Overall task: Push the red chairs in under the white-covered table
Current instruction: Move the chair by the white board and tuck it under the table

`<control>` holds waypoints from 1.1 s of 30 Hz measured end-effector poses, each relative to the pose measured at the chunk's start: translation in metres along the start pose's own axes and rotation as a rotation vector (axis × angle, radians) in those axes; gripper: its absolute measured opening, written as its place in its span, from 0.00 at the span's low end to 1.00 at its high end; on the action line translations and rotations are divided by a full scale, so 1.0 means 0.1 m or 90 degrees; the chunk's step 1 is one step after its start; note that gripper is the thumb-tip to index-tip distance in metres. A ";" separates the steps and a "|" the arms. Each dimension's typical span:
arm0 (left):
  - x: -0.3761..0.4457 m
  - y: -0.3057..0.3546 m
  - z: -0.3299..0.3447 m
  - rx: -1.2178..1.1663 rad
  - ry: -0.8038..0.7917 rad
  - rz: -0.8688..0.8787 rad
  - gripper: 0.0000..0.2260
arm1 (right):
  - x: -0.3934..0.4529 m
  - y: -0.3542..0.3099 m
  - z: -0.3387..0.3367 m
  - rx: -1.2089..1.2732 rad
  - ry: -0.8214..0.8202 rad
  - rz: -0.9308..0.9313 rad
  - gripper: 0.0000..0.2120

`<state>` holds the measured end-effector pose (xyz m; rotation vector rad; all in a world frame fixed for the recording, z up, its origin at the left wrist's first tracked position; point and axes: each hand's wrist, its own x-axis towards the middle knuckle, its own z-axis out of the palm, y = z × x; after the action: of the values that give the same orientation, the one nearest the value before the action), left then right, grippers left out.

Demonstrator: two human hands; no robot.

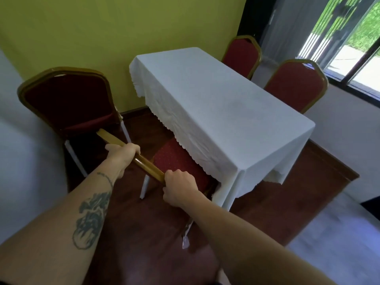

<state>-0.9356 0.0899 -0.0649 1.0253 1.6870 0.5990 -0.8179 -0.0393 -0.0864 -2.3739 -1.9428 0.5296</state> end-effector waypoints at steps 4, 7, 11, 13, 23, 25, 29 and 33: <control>0.10 0.07 0.04 0.002 -0.004 0.005 0.45 | 0.08 0.00 -0.04 0.002 -0.013 -0.001 0.15; 0.17 0.13 0.00 0.008 -0.024 0.009 0.44 | 0.19 -0.02 -0.07 0.002 -0.028 0.003 0.14; 0.35 0.26 -0.05 0.031 -0.044 0.010 0.43 | 0.38 -0.05 -0.12 0.017 -0.037 0.012 0.13; 0.41 0.33 -0.05 0.038 -0.041 0.013 0.40 | 0.48 -0.07 -0.15 0.021 -0.041 0.014 0.12; 0.99 0.73 0.16 0.059 -0.060 0.023 0.31 | 1.16 0.01 -0.29 -0.003 -0.087 -0.026 0.20; 1.10 0.83 0.21 0.075 -0.059 0.017 0.27 | 1.32 0.06 -0.31 0.020 -0.102 -0.027 0.21; 1.35 1.03 0.19 0.078 -0.071 -0.003 0.33 | 1.60 0.07 -0.30 0.072 -0.127 -0.031 0.26; 1.53 1.14 0.13 0.143 -0.078 -0.003 0.37 | 1.85 0.05 -0.33 0.080 -0.145 -0.049 0.30</control>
<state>-0.9015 0.2774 -0.0572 1.1921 1.6733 0.3416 -0.7743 0.1425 -0.1015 -2.2387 -2.0077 0.9235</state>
